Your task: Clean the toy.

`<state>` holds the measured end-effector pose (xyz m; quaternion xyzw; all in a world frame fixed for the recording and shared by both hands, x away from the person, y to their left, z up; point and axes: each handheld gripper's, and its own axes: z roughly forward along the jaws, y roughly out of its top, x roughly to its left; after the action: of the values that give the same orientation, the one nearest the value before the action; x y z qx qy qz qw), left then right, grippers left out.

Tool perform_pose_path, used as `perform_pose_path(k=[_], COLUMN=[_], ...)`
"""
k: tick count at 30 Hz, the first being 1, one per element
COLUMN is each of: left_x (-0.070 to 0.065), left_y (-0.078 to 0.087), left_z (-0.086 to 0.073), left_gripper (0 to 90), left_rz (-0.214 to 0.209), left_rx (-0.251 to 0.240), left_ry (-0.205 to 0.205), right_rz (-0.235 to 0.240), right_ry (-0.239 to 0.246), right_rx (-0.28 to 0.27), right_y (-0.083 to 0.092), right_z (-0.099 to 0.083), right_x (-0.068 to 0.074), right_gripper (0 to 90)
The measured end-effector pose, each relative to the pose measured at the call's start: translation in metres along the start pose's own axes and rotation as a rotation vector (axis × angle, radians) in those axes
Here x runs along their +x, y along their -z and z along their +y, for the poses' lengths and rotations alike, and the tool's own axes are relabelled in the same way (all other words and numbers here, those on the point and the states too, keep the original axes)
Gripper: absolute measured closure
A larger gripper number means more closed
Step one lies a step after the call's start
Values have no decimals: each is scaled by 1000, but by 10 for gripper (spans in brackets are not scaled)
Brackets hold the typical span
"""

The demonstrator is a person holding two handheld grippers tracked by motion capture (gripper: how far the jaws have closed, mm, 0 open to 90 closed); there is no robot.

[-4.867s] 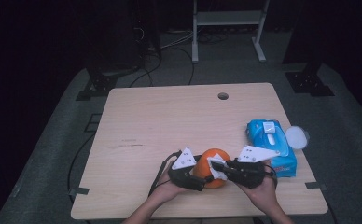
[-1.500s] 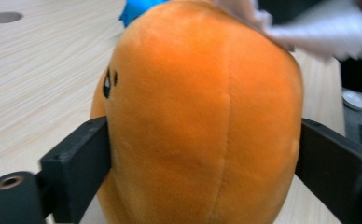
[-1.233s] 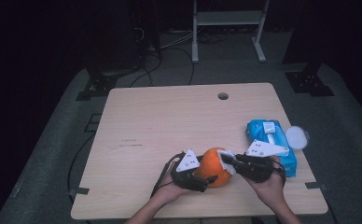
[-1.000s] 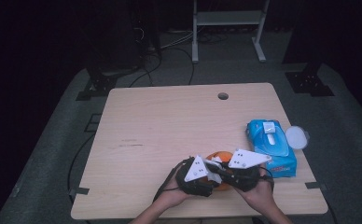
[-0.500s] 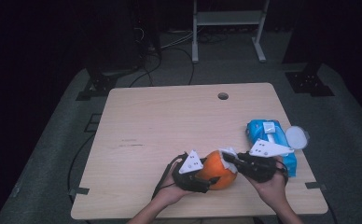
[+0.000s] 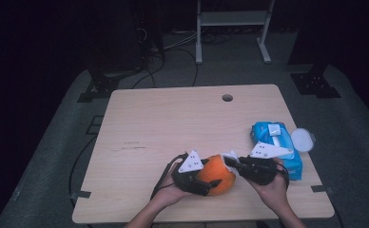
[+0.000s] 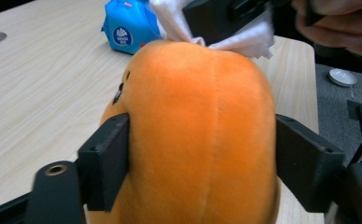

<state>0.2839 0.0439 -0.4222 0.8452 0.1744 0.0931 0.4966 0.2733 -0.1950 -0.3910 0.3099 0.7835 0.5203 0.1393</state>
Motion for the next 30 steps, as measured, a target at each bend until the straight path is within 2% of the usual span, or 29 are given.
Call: perform_pose_path(k=[2, 4, 6, 10, 13, 15, 16, 17, 19, 20, 22, 23, 26, 28, 30], left_x=[-3, -5, -7, -8, -4, 2, 5, 9, 12, 11, 7, 6, 6, 7, 6], left_y=[-2, -4, -6, -9, -6, -3, -1, -1, -7, -10, -17, -18, -16, -16, -17], left_z=[-1, -1, -1, -4, -4, -5, -6, -8, -12, -13, -17, -17, -16, -17, -16], left_gripper=[221, 220, 219, 201, 131, 86, 73, 67, 49, 44, 51, 82, 131, 143, 164], left_rz=[3, 11, 17, 19, 10, 25, 30, 25, 2, -10, -8, -4, 4, 3, 8], left_rx=[-5, -6, -6, -28, -64, -74, -83, -91, -82, -67, -39, -33, -24, -26, -30], left_ry=[-6, -20, -26, -28, -25, -8, -1, 12, 34, 30, 0, -10, -10, -7, -4], right_rz=[5, 31, 37, 19, -7, -23, -45, -55, -34, -29, -26, -27, -43, -31, 10], right_ry=[28, 29, 41, 54, 66, 46, 37, 20, -31, -34, -29, -16, 13, 25, 27], right_rx=[2, -2, -7, 0, 16, 19, 18, 19, 12, 11, 17, 16, 20, 14, 4], right_y=[-1, -1, -1, -2, -4, -3, -1, 1, 3, 3, 2, 1, 1, 0, -1], right_z=[2, 3, 5, 3, 0, -2, -4, -5, -8, -9, -8, -7, -4, -2, 0], right_x=[7, 11, 12, 11, 5, -2, -8, -13, -20, -20, -18, -14, -4, 1, 6], right_gripper=[838, 838, 838, 838, 838, 838, 838, 838, 838, 837, 837, 838, 837, 837, 837])
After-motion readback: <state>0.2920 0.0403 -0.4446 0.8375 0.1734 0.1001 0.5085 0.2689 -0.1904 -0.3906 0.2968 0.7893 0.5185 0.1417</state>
